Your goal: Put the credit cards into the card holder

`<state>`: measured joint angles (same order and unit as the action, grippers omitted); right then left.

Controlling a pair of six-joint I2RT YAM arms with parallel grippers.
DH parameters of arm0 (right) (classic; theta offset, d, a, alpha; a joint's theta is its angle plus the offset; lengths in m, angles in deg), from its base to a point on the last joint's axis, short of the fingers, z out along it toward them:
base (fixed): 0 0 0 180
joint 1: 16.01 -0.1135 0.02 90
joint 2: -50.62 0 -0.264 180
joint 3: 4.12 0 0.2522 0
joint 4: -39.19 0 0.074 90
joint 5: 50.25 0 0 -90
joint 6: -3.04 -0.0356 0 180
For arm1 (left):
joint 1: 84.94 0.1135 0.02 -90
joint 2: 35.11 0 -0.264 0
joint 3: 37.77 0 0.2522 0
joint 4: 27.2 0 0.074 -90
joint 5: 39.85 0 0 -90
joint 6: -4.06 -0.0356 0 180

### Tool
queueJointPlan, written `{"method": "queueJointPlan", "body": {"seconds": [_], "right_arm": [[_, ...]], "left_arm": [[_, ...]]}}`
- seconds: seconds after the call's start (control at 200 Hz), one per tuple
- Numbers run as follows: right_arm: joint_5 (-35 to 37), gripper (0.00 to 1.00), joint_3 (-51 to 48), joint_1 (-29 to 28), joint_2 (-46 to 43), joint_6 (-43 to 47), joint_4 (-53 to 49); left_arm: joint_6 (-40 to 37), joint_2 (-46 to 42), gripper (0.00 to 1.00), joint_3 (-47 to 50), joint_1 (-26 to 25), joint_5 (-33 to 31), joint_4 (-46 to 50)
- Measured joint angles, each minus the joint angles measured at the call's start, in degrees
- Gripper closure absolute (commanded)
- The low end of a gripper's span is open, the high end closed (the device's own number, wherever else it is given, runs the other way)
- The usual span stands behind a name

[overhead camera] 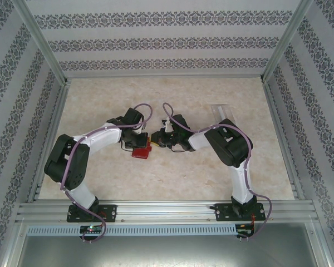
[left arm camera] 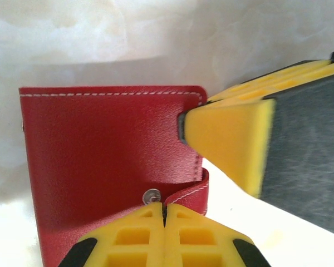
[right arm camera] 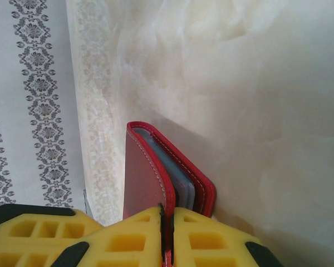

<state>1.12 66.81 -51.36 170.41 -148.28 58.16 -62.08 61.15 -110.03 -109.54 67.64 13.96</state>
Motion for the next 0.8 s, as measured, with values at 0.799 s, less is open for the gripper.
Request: {"method": "queueJointPlan", "body": {"seconds": [0.799], "right_arm": [[0.04, 0.89, 0.0, 0.0, 0.0, 0.17, -1.14]], "left_arm": [[-2.54, 0.87, 1.0, -0.59, 1.86, 1.07, -1.33]]}}
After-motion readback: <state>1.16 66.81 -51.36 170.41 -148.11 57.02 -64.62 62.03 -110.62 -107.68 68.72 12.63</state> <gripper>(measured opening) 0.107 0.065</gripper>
